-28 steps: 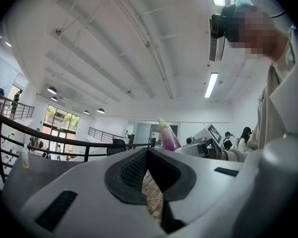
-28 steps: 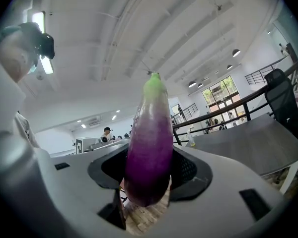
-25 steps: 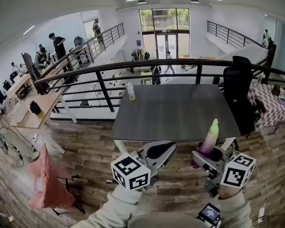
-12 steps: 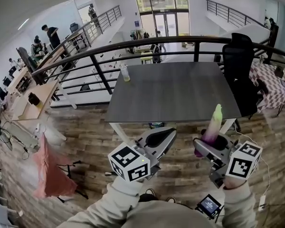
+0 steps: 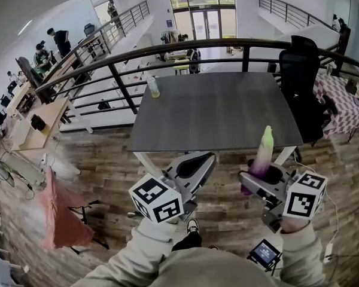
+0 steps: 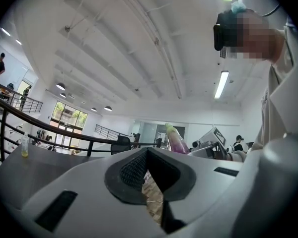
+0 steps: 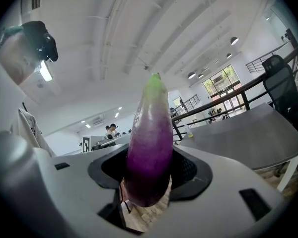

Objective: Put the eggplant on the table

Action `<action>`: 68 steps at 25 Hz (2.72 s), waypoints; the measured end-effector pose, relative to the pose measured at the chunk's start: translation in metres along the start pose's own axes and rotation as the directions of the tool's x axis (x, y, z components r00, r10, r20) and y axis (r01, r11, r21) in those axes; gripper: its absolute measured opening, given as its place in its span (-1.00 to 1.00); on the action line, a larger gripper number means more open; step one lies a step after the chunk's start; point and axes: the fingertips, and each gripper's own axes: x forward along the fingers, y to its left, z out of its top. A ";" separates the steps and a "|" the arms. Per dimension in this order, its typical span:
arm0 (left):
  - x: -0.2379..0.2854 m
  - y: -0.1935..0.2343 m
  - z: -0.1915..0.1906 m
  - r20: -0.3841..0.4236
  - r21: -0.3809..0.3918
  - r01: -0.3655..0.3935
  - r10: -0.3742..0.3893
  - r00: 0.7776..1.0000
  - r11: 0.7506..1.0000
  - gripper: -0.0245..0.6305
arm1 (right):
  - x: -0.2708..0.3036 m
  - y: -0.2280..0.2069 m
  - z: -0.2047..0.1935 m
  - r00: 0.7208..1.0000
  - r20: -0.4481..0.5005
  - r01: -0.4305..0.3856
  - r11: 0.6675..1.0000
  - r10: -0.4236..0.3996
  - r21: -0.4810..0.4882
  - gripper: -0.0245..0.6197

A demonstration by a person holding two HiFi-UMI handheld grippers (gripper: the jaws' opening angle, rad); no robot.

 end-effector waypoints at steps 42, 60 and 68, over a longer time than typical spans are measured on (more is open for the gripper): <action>0.007 0.249 0.037 -0.004 0.009 0.057 -0.057 0.998 0.998 -0.91 | 0.244 -0.079 0.075 0.996 -0.068 0.050 0.999 -0.049 0.016 -0.19; 0.126 0.295 0.052 -0.007 0.006 0.072 -0.072 0.997 0.997 -0.91 | 0.248 -0.188 0.140 0.998 -0.055 0.018 0.999 -0.016 0.032 -0.19; 0.175 0.316 0.049 -0.038 0.037 0.025 -0.024 0.999 0.999 -0.91 | 0.239 -0.247 0.159 0.999 -0.037 -0.008 0.998 0.010 0.066 -0.19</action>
